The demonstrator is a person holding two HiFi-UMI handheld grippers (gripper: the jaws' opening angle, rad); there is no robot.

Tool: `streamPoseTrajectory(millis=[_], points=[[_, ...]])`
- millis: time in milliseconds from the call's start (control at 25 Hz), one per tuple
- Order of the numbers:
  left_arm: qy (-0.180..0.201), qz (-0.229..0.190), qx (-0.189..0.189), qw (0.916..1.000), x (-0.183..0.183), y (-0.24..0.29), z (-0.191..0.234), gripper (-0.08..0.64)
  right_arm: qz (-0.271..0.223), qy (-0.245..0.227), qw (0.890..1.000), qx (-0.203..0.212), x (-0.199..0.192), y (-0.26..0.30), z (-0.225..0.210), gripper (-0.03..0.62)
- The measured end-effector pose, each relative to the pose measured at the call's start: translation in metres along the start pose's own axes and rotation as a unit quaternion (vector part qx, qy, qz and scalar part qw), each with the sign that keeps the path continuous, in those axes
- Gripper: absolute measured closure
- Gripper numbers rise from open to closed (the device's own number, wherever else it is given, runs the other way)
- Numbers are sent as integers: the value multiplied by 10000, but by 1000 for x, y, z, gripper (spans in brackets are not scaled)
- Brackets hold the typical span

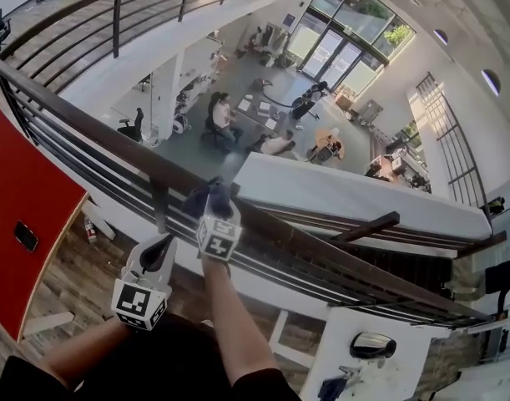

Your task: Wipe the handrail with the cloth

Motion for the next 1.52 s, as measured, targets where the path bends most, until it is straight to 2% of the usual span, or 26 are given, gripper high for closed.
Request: streamPoseTrajectory(millis=[440, 640, 840, 1000, 1240, 1520], points=[[-45, 74, -65, 9999, -4, 9, -26, 560, -31, 8, 10000, -42, 1, -18, -29, 482], [33, 114, -145, 9998, -9, 13, -42, 560, -23, 72, 9997, -235, 0, -28, -55, 483], [-25, 208, -204, 9996, -21, 18, -67, 560, -23, 135, 9996, -243, -3, -42, -82, 483], [-67, 222, -217, 9995, -15, 24, -88, 560, -19, 74, 9997, -231, 4, -54, -102, 483], [-76, 226, -291, 9993, -35, 26, -92, 560, -30, 96, 9996, -257, -13, -52, -114, 483], [-21, 247, -310, 9992, -31, 32, -94, 560, -45, 174, 9993, -337, -10, -54, -131, 483]])
Point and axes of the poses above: the fingertips, and each gripper's own axes: y forward along the fingers, z to its left, x out of its top, the point moved 3 cm from there along -y, backward along the fingers, and after that the axes turned 8 degrees about -x, right-handed, at the moved point
